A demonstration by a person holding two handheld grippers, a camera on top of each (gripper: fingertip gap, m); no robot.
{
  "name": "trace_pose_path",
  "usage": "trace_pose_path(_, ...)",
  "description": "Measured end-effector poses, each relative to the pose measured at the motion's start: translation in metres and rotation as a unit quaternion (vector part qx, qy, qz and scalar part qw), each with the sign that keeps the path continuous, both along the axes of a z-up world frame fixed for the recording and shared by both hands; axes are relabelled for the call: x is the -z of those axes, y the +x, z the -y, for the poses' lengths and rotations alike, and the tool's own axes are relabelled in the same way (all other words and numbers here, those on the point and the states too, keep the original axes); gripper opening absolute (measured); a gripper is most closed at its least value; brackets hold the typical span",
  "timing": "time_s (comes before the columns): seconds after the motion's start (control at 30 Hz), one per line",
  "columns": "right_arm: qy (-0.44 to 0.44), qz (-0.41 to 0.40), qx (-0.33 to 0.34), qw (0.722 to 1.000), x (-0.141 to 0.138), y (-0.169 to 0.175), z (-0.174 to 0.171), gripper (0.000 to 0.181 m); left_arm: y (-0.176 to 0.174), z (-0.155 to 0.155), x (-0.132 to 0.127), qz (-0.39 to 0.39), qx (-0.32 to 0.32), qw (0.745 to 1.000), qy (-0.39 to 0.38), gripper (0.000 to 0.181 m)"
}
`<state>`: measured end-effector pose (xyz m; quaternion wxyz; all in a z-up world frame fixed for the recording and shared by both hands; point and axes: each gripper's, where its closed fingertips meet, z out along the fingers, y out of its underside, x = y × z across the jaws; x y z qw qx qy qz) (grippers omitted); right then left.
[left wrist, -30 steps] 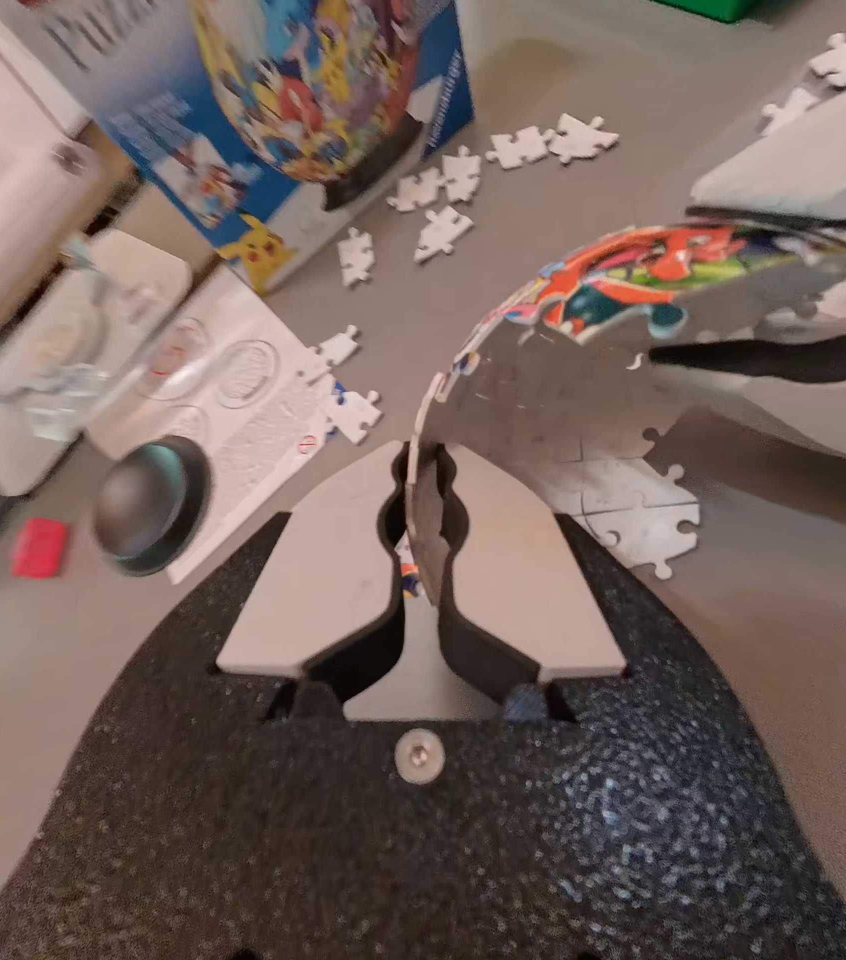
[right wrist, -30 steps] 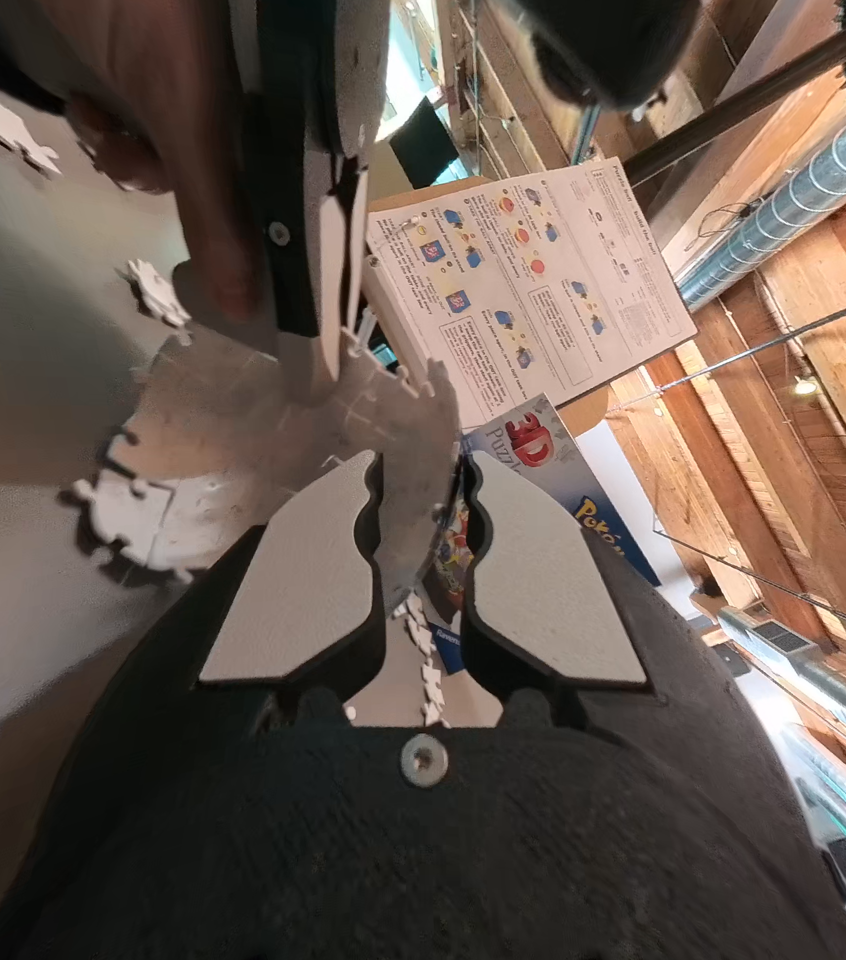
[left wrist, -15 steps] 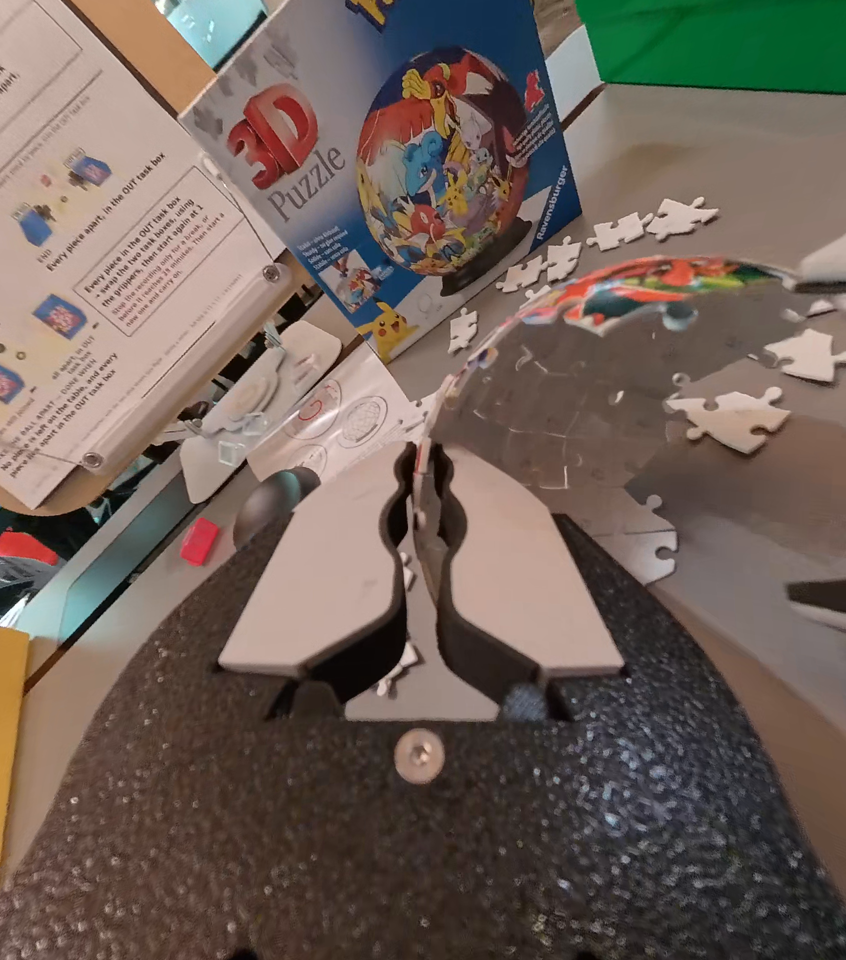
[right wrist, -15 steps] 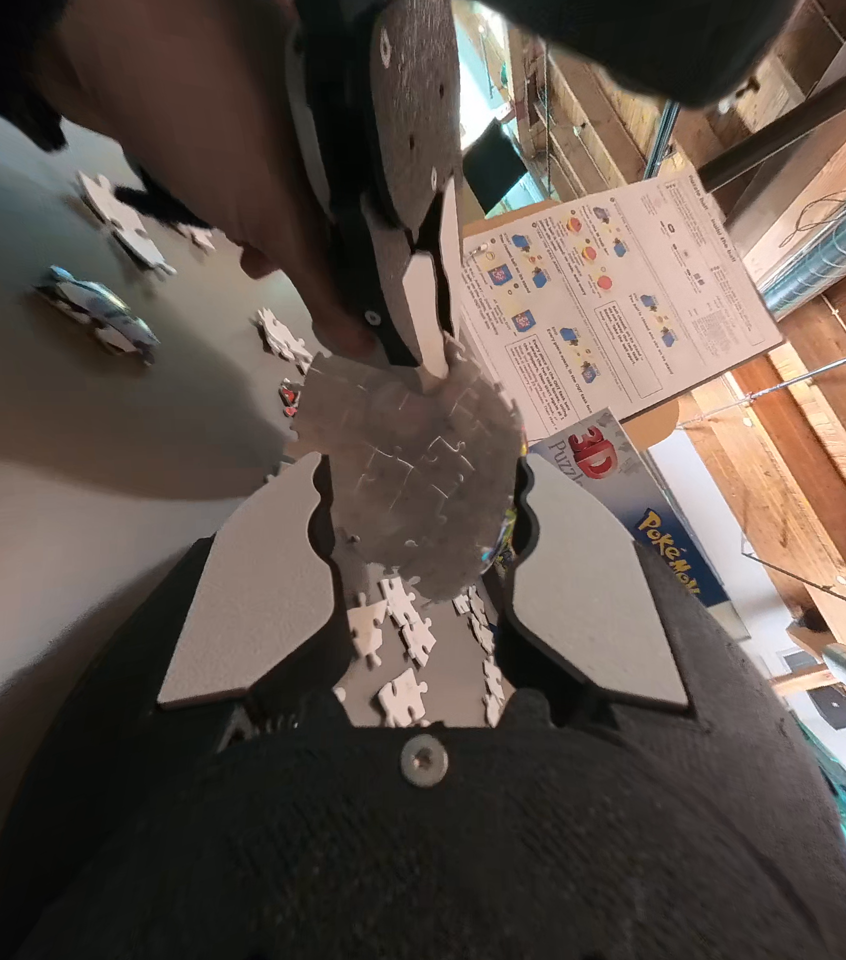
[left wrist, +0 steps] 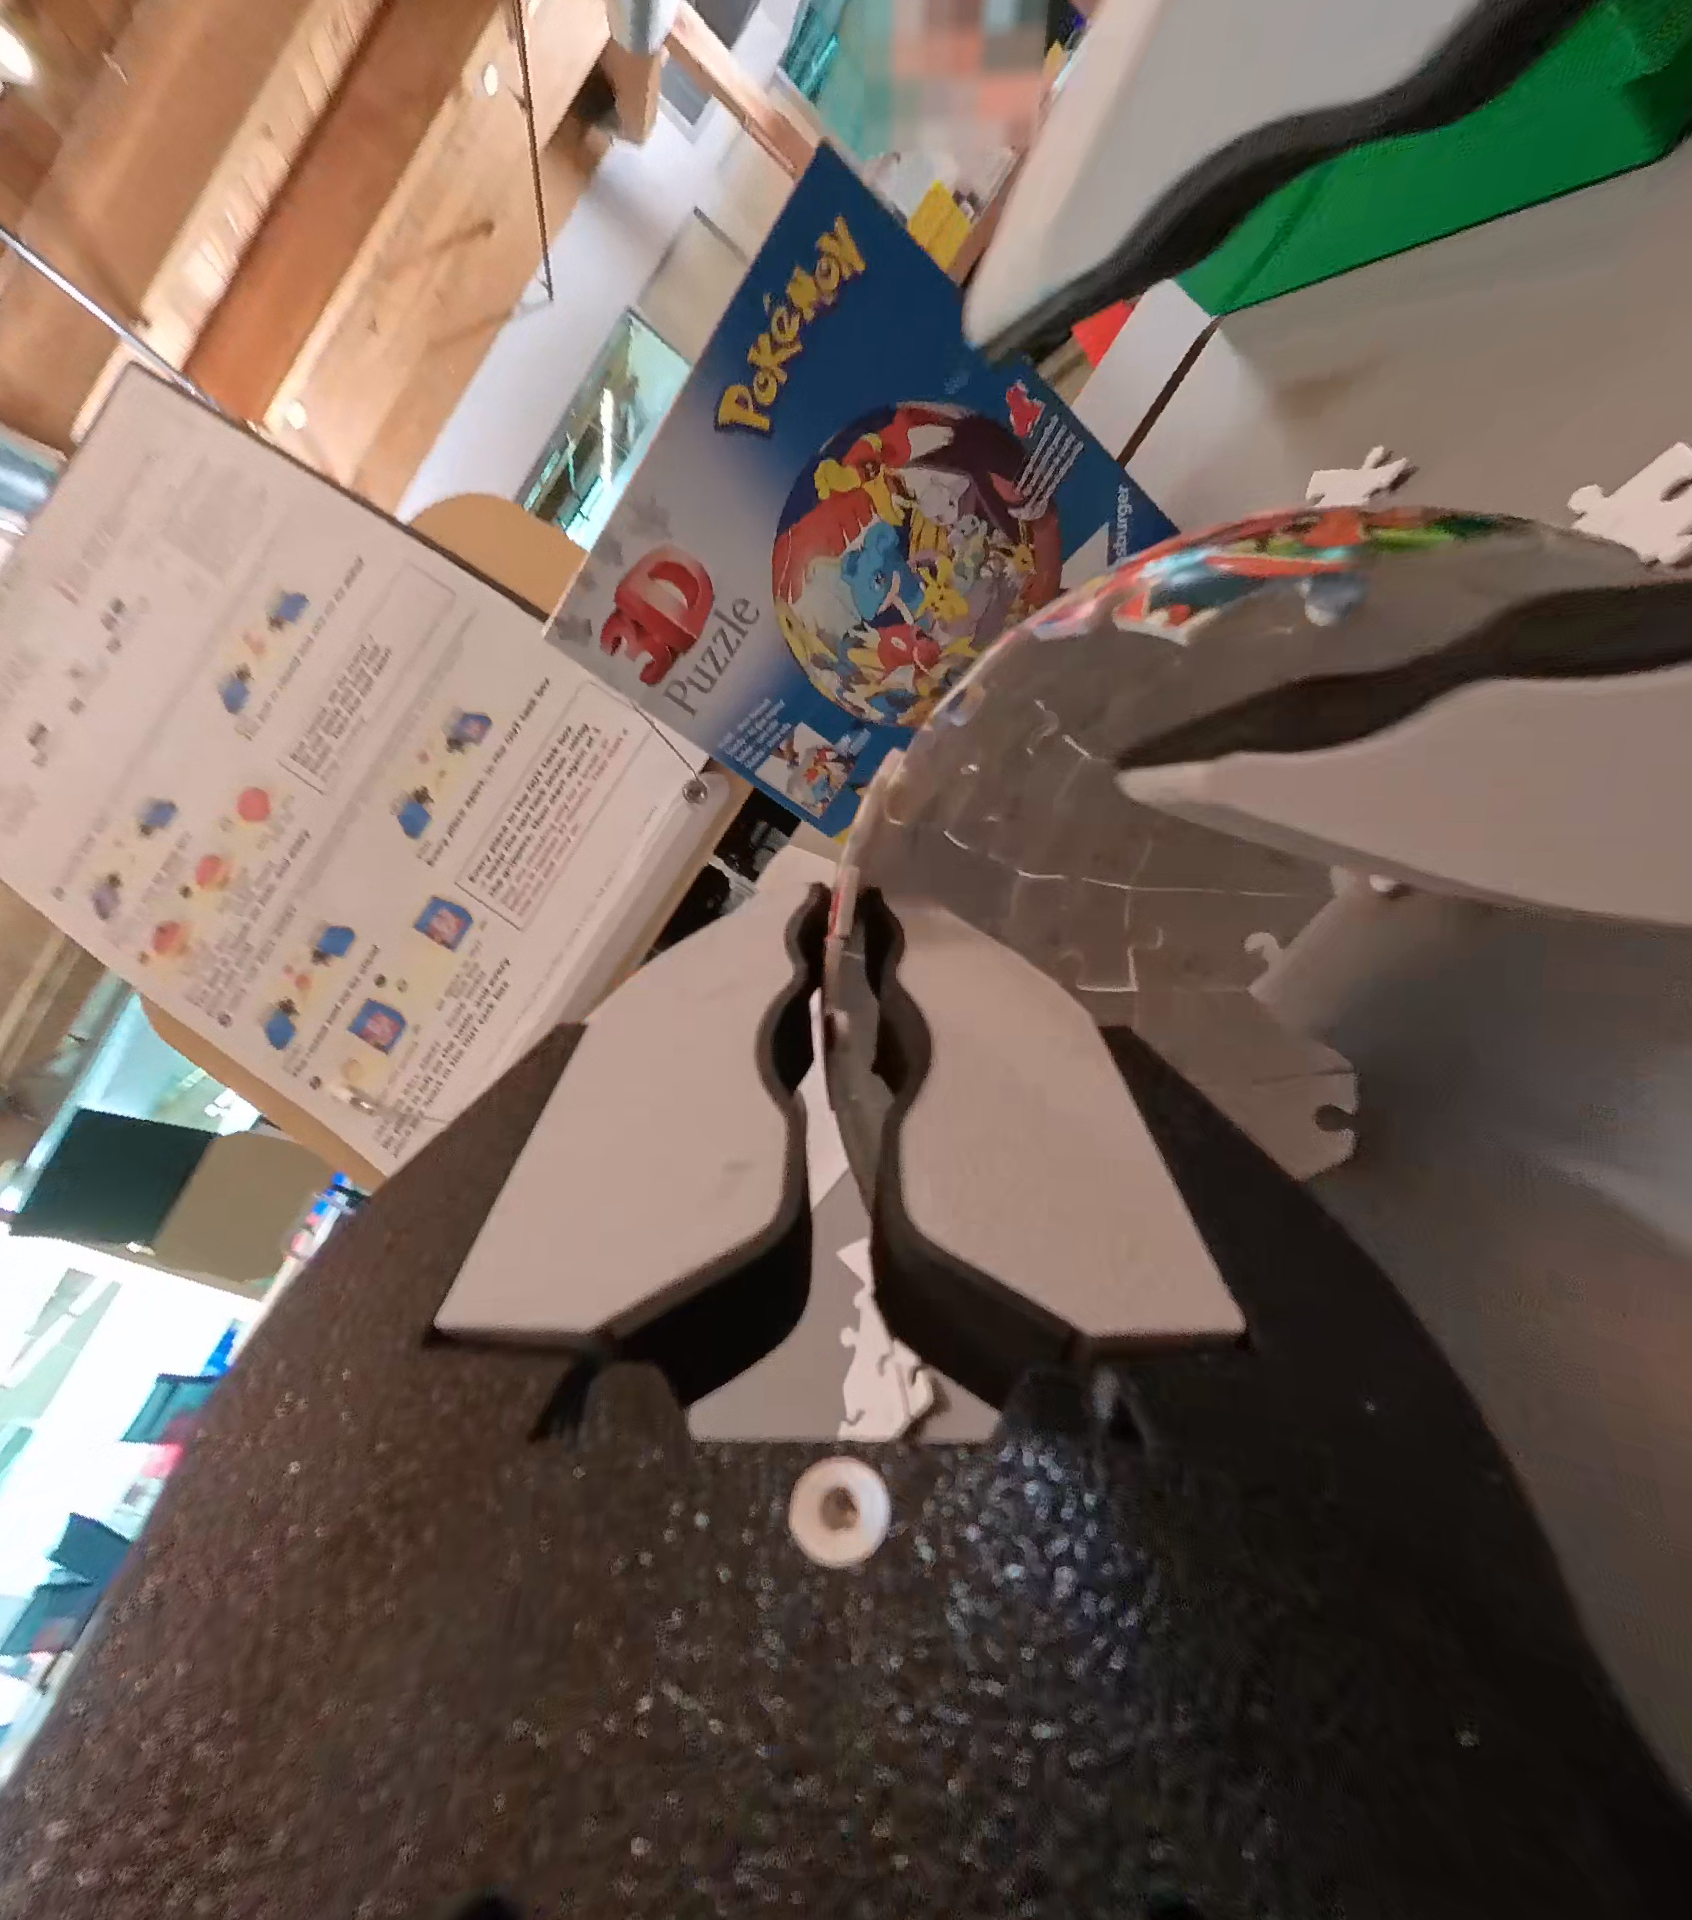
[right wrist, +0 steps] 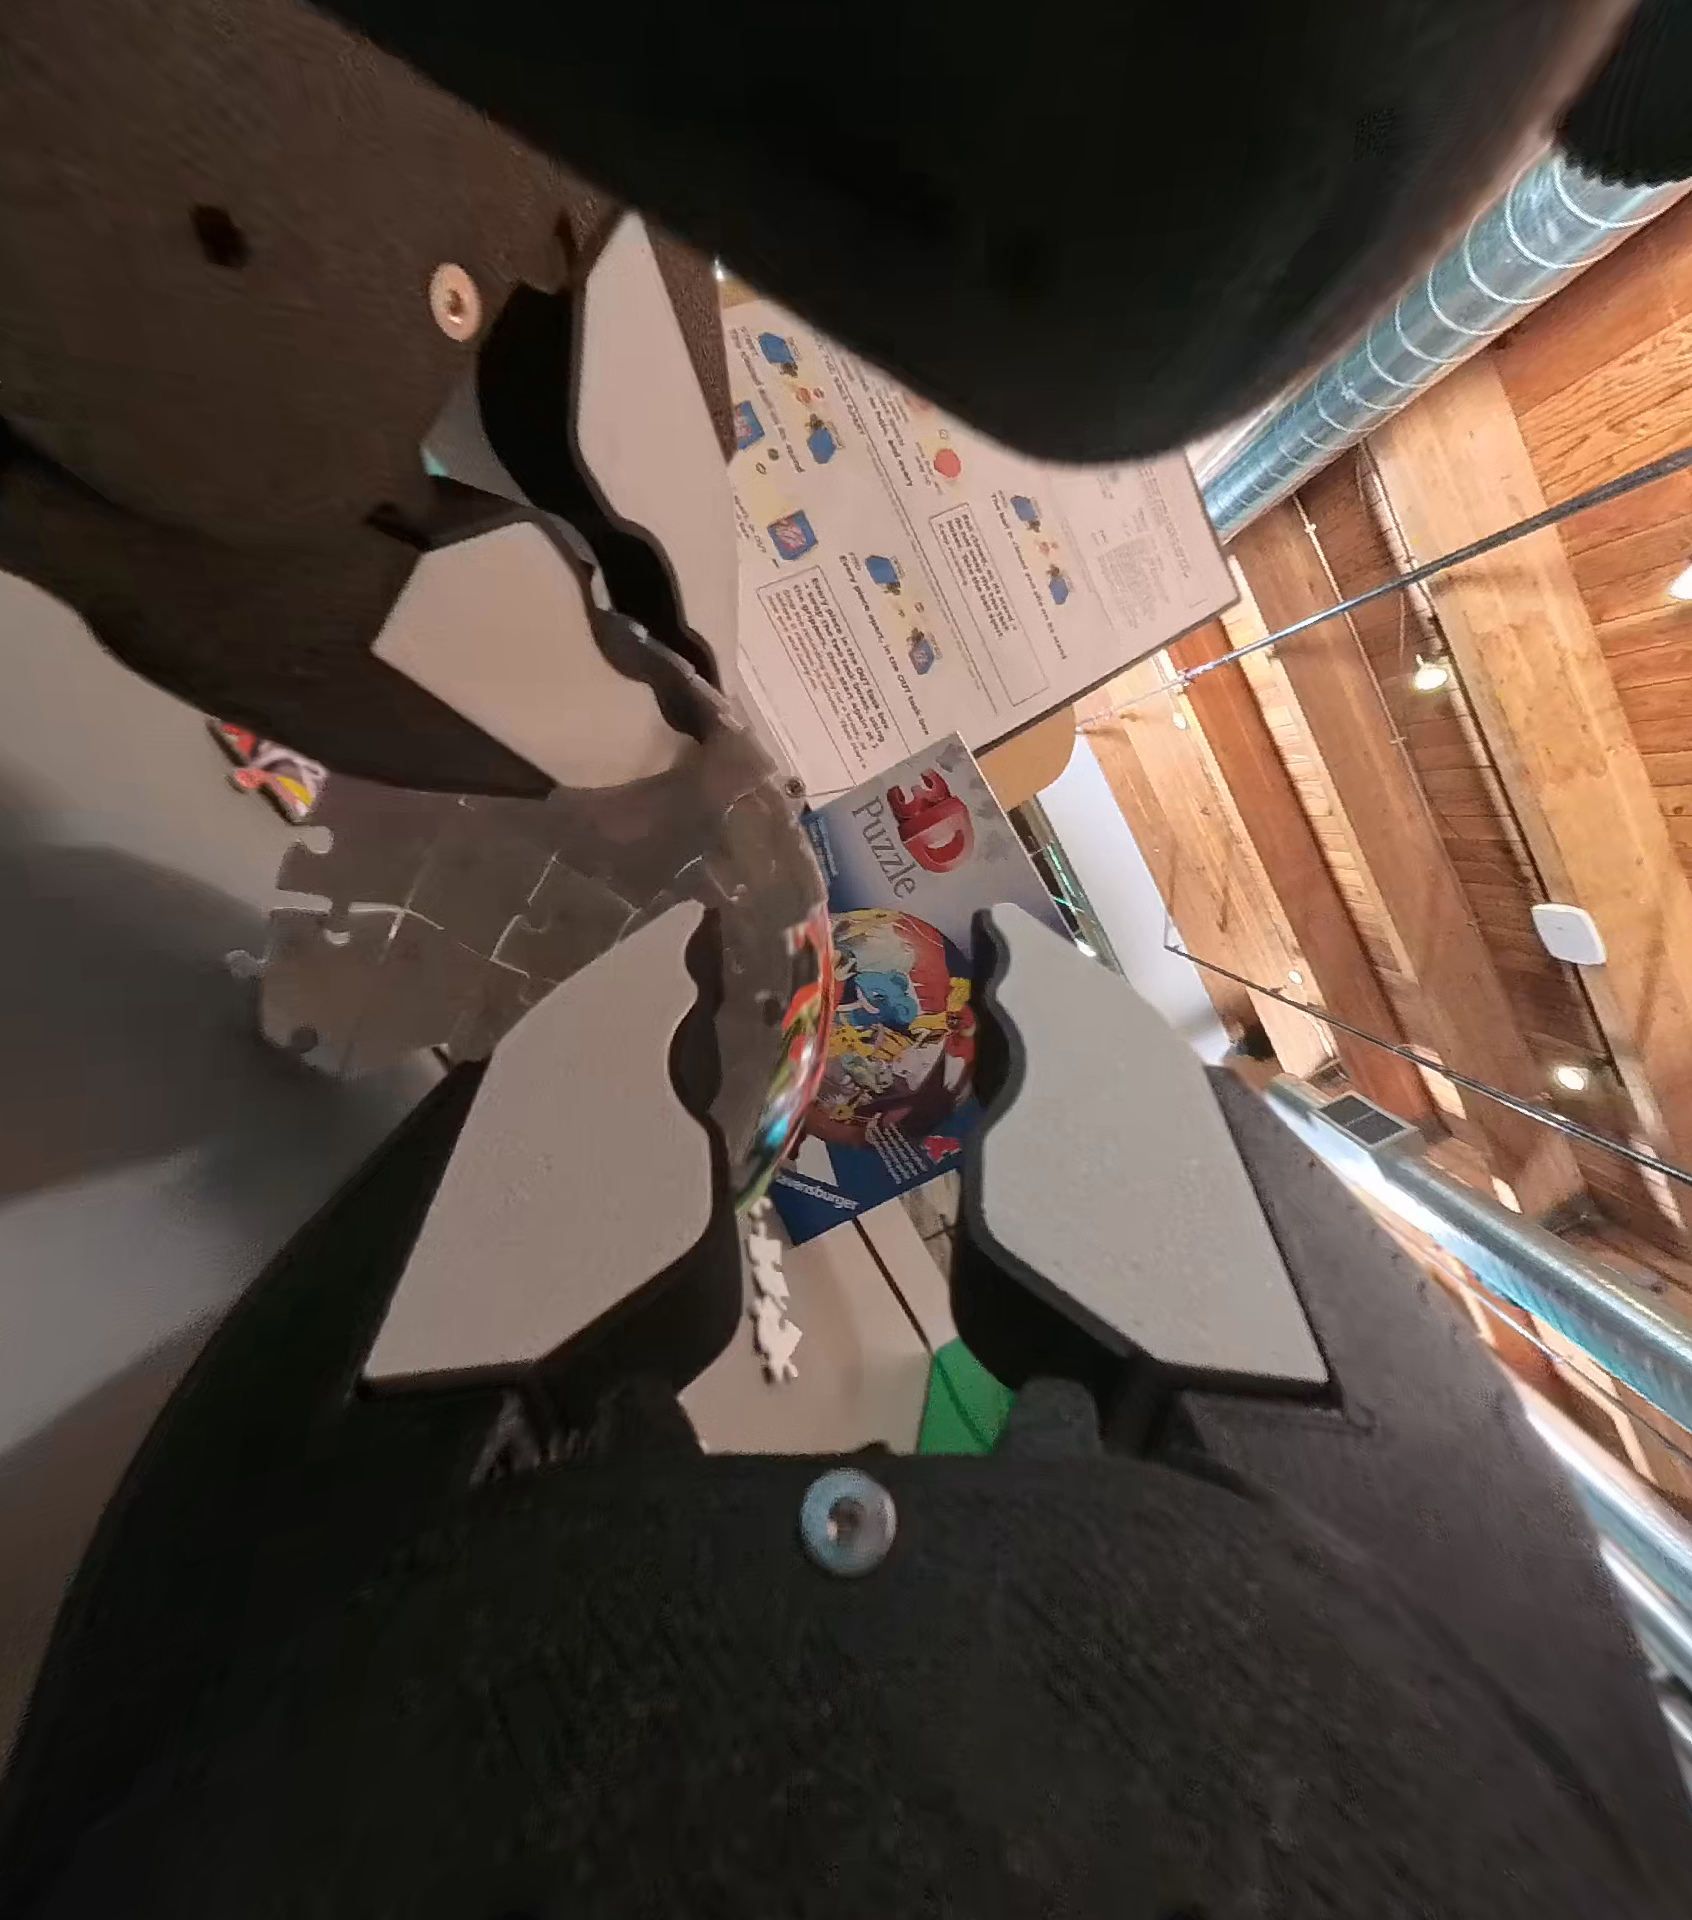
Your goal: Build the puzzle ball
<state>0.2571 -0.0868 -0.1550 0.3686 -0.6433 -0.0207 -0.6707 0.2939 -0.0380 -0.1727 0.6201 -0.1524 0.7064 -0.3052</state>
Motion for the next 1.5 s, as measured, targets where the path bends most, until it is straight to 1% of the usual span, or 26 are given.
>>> trace_pose_path(0.13, -0.010, 0.008, -0.001, 1.000, -0.001, 0.004, -0.003, 0.043, -0.004, 0.006, -0.001, 0.029, 0.006, 0.999, 0.033, 0.005)
trace_pose_path(0.23, -0.031, 0.018, 0.005, 0.999, 0.001, 0.005, -0.005, 0.037, -0.004, 0.007, -0.001, 0.035, 0.007, 0.999, 0.038, 0.005)
trace_pose_path(0.33, -0.019, 0.019, 0.006, 1.000, -0.002, 0.005, -0.005, 0.035, -0.004, 0.007, -0.001, 0.039, 0.007, 0.998, 0.043, 0.006)
trace_pose_path(0.5, -0.027, 0.015, 0.009, 0.999, 0.001, 0.009, -0.007, 0.033, -0.003, 0.008, -0.001, 0.032, 0.013, 0.999, 0.040, 0.006)
trace_pose_path(0.6, -0.033, 0.004, 0.008, 0.999, 0.005, 0.011, -0.008, 0.023, -0.003, 0.008, -0.002, 0.017, 0.025, 0.999, 0.026, 0.005)
trace_pose_path(0.77, -0.024, 0.003, 0.009, 1.000, 0.000, 0.015, -0.009, 0.017, 0.000, 0.008, -0.004, 0.005, 0.044, 0.998, 0.039, 0.006)
trace_pose_path(0.9, -0.021, -0.004, 0.010, 1.000, -0.001, 0.018, -0.010, 0.022, 0.002, 0.005, -0.003, -0.005, 0.047, 0.998, 0.045, 0.005)
trace_pose_path(1.07, 0.003, -0.028, -0.008, 1.000, -0.005, 0.010, -0.007, 0.026, 0.007, -0.002, -0.001, -0.045, 0.045, 0.997, 0.038, 0.005)
trace_pose_path(1.17, 0.040, -0.077, -0.013, 0.996, -0.003, 0.010, 0.003, 0.032, 0.015, -0.010, 0.003, -0.088, 0.041, 0.995, 0.015, 0.005)
trace_pose_path(1.23, 0.085, -0.148, -0.016, 0.985, 0.010, 0.012, 0.012, 0.038, 0.022, -0.019, 0.008, -0.129, 0.029, 0.991, -0.012, 0.006)
trace_pose_path(1.3, 0.144, -0.231, -0.013, 0.962, 0.026, 0.013, 0.021, 0.042, 0.028, -0.031, 0.011, -0.165, 0.010, 0.985, -0.042, 0.005)
trace_pose_path(1.37, 0.197, -0.287, 0.007, 0.937, 0.038, 0.016, 0.033, 0.042, 0.031, -0.040, 0.011, -0.182, -0.001, 0.980, -0.077, 0.004)
trace_pose_path(1.43, 0.220, -0.283, 0.014, 0.934, 0.034, 0.021, 0.039, 0.041, 0.032, -0.045, 0.013, -0.192, -0.004, 0.974, -0.118, 0.004)
trace_pose_path(1.5, 0.212, -0.301, 0.018, 0.930, 0.039, 0.028, 0.037, 0.043, 0.032, -0.049, 0.016, -0.192, -0.002, 0.970, -0.146, 0.004)
